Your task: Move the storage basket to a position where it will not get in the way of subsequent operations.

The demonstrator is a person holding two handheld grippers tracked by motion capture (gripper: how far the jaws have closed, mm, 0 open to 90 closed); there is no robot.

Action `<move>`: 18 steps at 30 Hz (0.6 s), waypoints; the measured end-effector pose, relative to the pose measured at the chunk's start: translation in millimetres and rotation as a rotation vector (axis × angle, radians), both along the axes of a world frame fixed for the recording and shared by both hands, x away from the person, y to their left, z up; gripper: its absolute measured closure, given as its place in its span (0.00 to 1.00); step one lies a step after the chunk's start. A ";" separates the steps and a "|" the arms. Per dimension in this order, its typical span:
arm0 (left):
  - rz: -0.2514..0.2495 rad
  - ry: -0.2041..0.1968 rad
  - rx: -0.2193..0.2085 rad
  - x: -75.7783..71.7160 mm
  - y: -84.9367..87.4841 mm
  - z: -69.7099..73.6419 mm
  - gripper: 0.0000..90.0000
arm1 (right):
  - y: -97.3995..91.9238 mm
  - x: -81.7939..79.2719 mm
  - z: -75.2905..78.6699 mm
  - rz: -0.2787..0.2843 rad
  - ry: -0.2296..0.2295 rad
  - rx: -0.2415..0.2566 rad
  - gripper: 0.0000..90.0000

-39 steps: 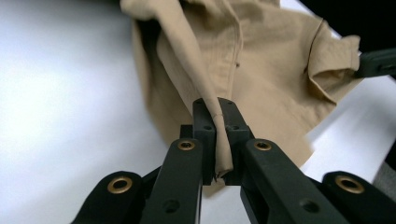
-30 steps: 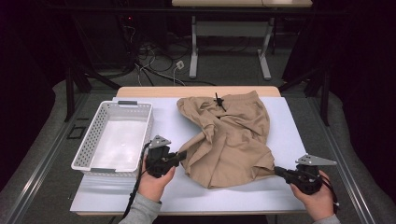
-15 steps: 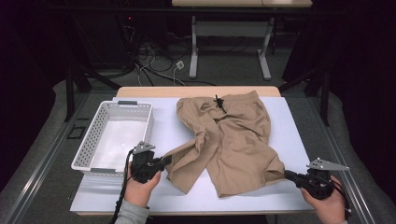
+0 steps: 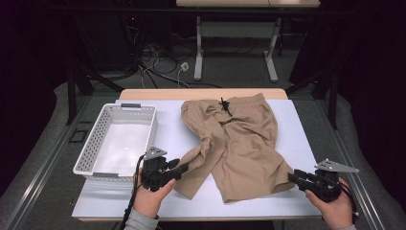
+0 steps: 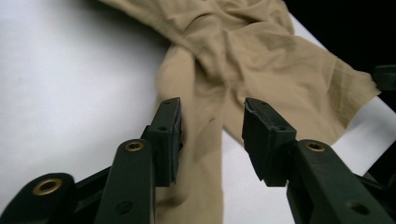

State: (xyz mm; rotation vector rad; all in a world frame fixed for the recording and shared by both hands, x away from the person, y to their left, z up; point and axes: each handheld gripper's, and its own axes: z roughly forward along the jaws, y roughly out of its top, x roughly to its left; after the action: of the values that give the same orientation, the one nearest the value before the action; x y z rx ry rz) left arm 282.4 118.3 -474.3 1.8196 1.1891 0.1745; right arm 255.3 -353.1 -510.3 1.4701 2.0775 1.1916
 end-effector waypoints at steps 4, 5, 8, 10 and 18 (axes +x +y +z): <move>-0.023 -0.005 -0.019 -2.2 -14.2 3.0 0.59 | 4.9 6.0 3.2 0.002 -0.015 -0.002 0.64; -0.032 -0.008 -0.017 -2.2 -17.1 3.1 0.58 | 6.3 8.6 4.0 0.003 -0.019 0.002 0.63; -0.058 -0.002 -0.014 -1.0 -28.7 -0.2 0.56 | 9.7 15.3 5.7 0.004 -0.017 0.002 0.62; -0.068 0.008 -0.001 0.3 -36.2 -5.5 0.55 | 11.8 19.1 6.1 0.007 -0.017 0.002 0.62; -0.103 0.028 0.033 4.7 -64.3 -29.5 0.48 | 19.4 33.2 2.5 0.006 -0.026 -0.019 0.59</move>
State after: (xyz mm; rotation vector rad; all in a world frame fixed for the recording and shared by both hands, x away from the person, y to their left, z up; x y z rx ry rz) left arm 287.2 54.0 -503.8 1.9132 1.1145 0.1106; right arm 288.5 -333.7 -507.8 1.4331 2.0715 1.1834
